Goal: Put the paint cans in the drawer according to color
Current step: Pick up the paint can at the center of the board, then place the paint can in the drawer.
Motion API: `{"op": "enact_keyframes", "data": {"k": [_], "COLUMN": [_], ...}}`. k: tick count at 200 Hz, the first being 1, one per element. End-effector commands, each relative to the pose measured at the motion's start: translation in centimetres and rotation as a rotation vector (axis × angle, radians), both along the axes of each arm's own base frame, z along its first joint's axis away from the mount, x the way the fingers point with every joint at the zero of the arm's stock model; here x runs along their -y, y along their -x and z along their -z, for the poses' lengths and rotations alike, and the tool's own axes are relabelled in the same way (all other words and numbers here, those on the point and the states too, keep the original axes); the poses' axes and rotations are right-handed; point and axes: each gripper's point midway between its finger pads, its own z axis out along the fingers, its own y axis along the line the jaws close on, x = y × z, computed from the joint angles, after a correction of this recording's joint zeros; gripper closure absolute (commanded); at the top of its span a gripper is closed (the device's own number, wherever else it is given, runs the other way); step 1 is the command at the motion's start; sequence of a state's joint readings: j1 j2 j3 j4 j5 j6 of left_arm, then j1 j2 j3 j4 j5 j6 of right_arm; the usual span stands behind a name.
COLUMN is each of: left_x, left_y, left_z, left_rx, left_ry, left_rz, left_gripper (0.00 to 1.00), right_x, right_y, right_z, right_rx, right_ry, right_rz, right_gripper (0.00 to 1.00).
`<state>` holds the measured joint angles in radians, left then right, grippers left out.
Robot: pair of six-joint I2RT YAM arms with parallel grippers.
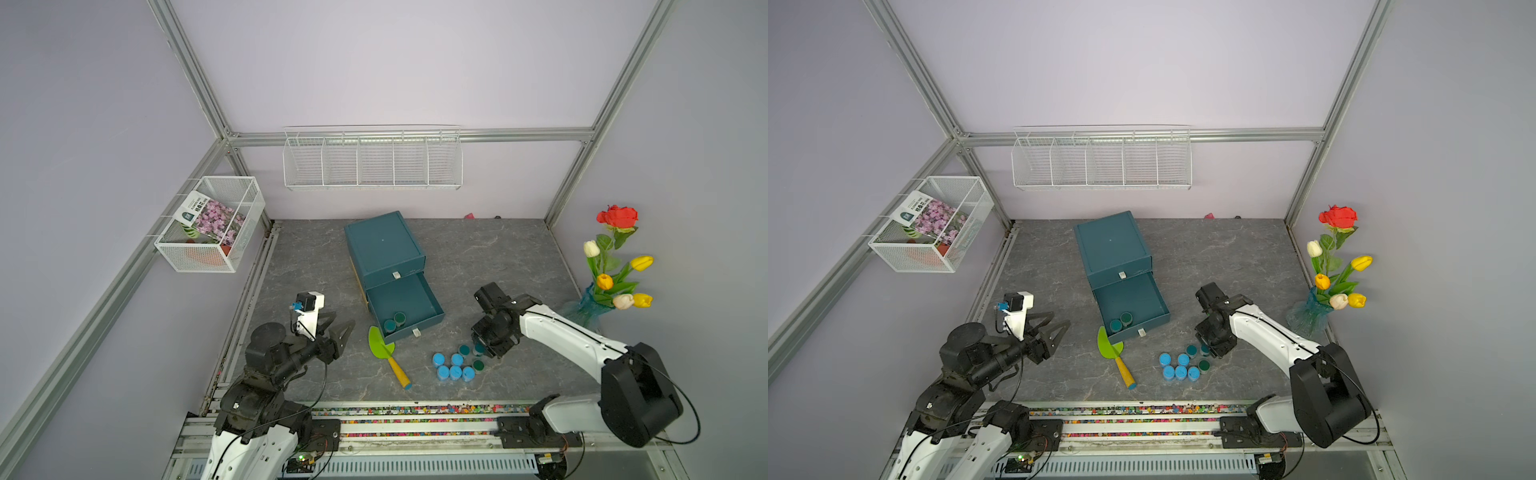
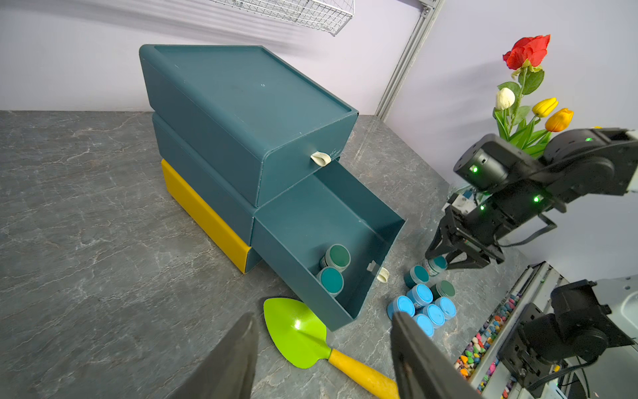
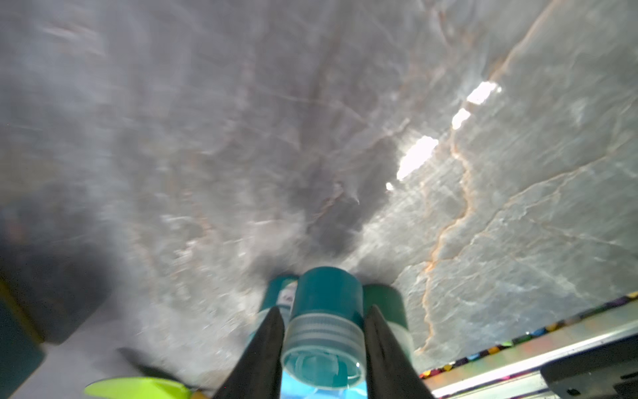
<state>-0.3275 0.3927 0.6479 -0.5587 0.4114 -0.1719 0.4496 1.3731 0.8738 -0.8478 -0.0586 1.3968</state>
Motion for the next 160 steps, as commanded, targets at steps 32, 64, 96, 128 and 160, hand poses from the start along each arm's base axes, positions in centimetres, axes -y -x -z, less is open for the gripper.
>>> {"op": "enact_keyframes", "data": {"k": [32,64,96,128,160], "left_x": [0.0,-0.1,-0.1,-0.2,-0.2], "left_y": [-0.2,-0.2,-0.2,-0.2,-0.1], "left_z": [0.1,0.1,0.1,0.1,0.0], "left_rx": [0.002,0.001,0.003,0.004,0.008], "left_ry": [0.004,0.002,0.002,0.002,0.002], "left_rz": [-0.008,-0.010,-0.014,-0.015,-0.017], "left_gripper": [0.36,0.36,0.36,0.36,0.36], "right_x": [-1.4,-7.3,-13.5,-17.0,-18.5], "right_y": [-4.3,-6.5,-7.4,-7.8,-8.7], "right_z": [-7.7,-12.4,-14.0,-11.7,-10.0], "right_rx": [0.184,0.304,0.370,0.320,0.305], "right_ry": [0.015,-0.022,-0.099,-0.130,-0.122], "right_rz": [-0.102,-0.223,-0.310,-0.360,-0.380], "right_gripper": [0.85,0.85,0.86,0.86,0.87]}}
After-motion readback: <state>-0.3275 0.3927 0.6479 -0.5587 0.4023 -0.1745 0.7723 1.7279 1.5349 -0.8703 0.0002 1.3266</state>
